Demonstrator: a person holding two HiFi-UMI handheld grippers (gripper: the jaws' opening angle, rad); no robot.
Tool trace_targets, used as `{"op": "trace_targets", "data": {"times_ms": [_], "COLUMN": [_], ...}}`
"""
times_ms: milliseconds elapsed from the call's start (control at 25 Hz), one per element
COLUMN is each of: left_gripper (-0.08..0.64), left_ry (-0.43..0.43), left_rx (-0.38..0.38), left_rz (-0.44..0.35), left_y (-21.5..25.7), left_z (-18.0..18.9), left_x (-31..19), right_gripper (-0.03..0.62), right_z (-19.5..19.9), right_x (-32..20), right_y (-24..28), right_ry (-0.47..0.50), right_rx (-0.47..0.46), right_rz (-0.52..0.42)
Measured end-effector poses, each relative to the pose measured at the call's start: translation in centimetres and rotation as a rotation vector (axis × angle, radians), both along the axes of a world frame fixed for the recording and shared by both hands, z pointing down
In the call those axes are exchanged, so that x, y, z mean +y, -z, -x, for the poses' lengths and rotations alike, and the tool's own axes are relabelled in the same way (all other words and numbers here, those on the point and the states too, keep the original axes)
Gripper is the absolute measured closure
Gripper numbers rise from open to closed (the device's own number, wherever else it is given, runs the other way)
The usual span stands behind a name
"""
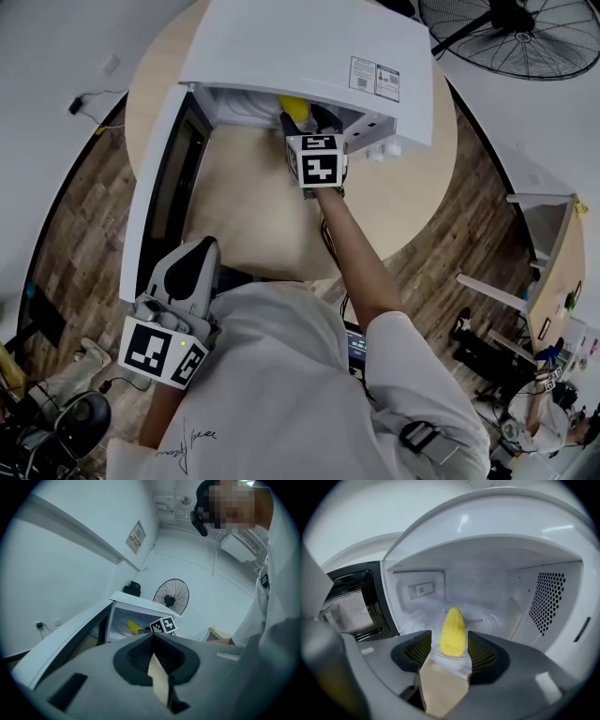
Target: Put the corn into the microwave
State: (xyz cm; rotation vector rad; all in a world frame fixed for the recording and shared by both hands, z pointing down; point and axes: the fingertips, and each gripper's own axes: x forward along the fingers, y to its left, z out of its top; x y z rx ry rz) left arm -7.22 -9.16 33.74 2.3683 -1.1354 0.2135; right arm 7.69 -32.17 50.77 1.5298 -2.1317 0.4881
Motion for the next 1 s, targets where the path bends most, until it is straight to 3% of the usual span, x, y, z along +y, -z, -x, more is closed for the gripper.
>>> {"op": "trace_targets", "data": {"times_ms": [400, 1000], "left_gripper": [0.568, 0.568], "left_ry": [-0.033, -0.079], "left_rx": [0.008, 0.023], "left_rz": [-0.01, -0.018], "left_y": [0.3, -0.1], "left_z": [-0.9, -1.4], "left_x": [0.7, 0.6], "right_gripper": [0.367, 0.415], "right_z": [0.1, -0.3], "right_x": [2.2, 6.7], "right_y": [1.2, 3.2], "right_ry": [0.056, 0.07], "right_rx": [0.024, -0.065], "right_rz": [0.0, 0.028]}}
